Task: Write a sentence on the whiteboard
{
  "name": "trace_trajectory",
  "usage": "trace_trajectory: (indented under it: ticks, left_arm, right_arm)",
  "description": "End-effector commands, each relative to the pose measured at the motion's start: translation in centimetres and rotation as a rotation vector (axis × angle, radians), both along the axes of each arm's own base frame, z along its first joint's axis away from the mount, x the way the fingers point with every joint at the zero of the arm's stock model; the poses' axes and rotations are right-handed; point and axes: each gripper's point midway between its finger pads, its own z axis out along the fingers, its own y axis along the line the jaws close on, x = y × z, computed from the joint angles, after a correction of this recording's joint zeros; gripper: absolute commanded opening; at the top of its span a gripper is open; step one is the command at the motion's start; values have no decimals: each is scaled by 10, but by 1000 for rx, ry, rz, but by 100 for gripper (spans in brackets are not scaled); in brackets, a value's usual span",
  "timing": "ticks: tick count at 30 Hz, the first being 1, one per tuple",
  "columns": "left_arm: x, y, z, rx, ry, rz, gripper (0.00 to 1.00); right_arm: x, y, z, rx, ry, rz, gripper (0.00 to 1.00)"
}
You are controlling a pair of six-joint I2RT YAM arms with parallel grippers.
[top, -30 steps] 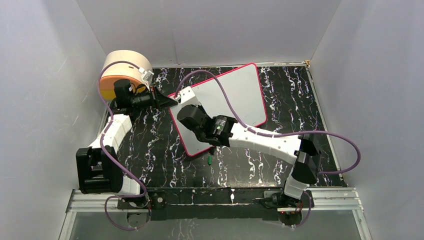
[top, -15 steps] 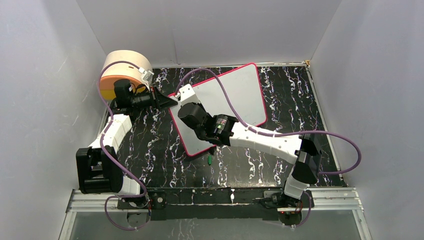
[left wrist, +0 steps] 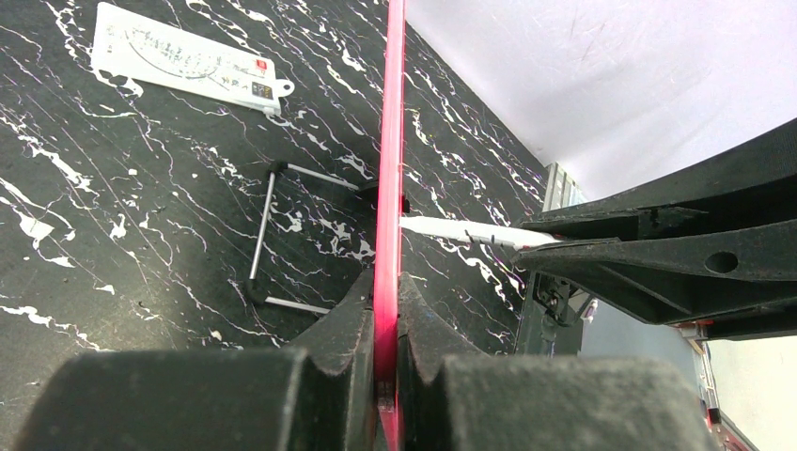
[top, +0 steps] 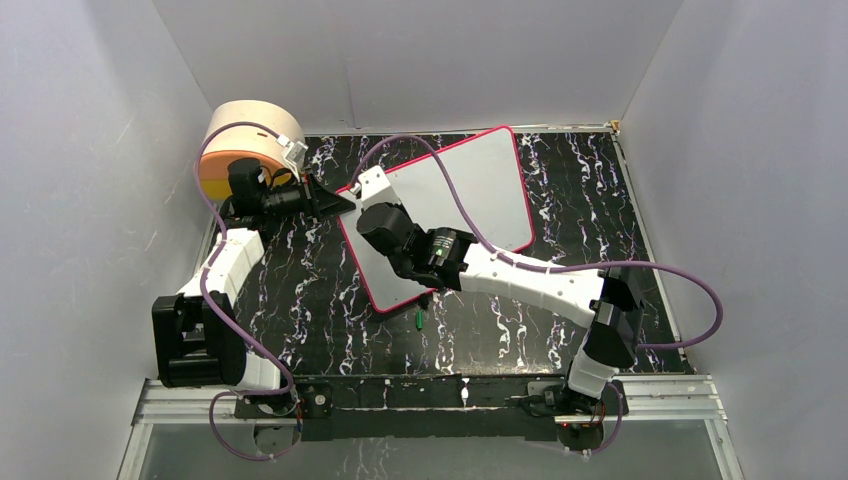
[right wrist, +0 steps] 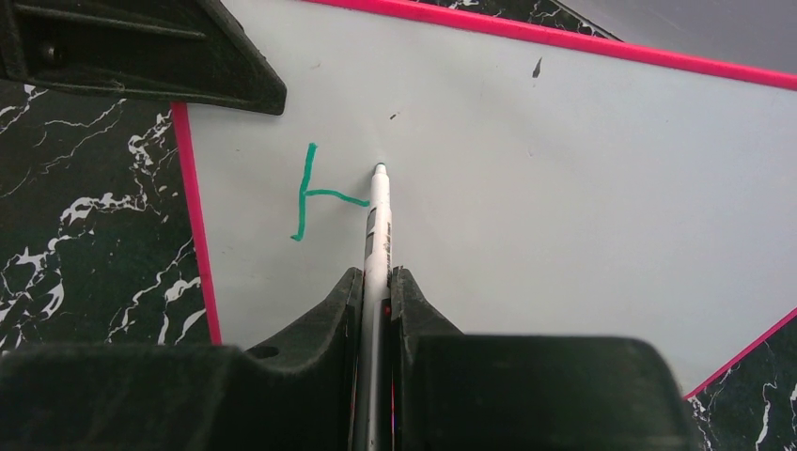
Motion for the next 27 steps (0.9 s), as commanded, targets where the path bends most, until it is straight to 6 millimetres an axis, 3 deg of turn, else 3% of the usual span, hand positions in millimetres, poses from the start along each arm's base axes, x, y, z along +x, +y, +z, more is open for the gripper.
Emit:
trace_trajectory:
  ticks: [1, 11, 27]
  left_arm:
    - [2, -3, -9, 39, -31, 3, 0]
    - [1, -3, -9, 38, -31, -1, 0]
    - [1, -3, -9, 40, -32, 1, 0]
  right_arm:
    - [9, -1, 39, 111, -58, -30, 0]
    - [10, 2, 38, 114, -52, -22, 0]
    - [2, -3, 8, 45, 44, -13, 0]
